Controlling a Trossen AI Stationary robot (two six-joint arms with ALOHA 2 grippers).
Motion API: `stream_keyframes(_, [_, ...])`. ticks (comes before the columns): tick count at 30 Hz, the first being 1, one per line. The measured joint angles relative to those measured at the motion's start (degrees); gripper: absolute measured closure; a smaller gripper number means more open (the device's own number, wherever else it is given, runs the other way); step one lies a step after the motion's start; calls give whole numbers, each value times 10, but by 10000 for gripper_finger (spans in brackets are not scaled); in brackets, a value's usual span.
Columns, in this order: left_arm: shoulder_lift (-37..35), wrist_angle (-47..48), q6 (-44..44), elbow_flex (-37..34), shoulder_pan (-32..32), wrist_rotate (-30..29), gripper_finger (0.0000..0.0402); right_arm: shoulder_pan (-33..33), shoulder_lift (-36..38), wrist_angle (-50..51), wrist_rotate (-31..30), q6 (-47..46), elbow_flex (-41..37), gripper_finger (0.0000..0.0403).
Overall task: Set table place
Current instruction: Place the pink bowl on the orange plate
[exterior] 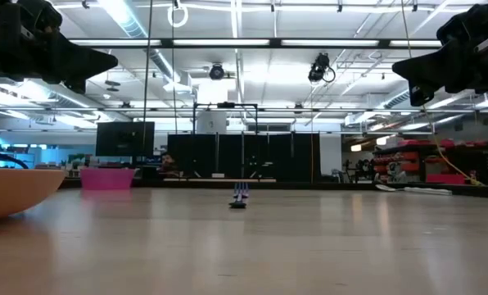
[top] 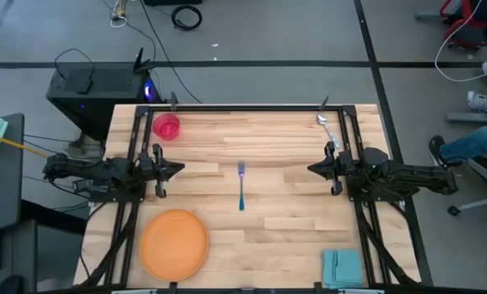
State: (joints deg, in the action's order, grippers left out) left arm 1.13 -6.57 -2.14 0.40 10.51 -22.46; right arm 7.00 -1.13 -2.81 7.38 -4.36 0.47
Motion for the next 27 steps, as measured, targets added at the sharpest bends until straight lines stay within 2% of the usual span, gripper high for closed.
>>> stream_keyframes(7, [0,0,0,0,0,0,376,0,0,0,0,0,0,390])
stream_keyframes(17, [0,0,0,0,0,0,366,0,0,0,0,0,0,390])
stream_keyframes(27, [0,0,-1,0,0,0,377,0,0,0,0,0,0,390])
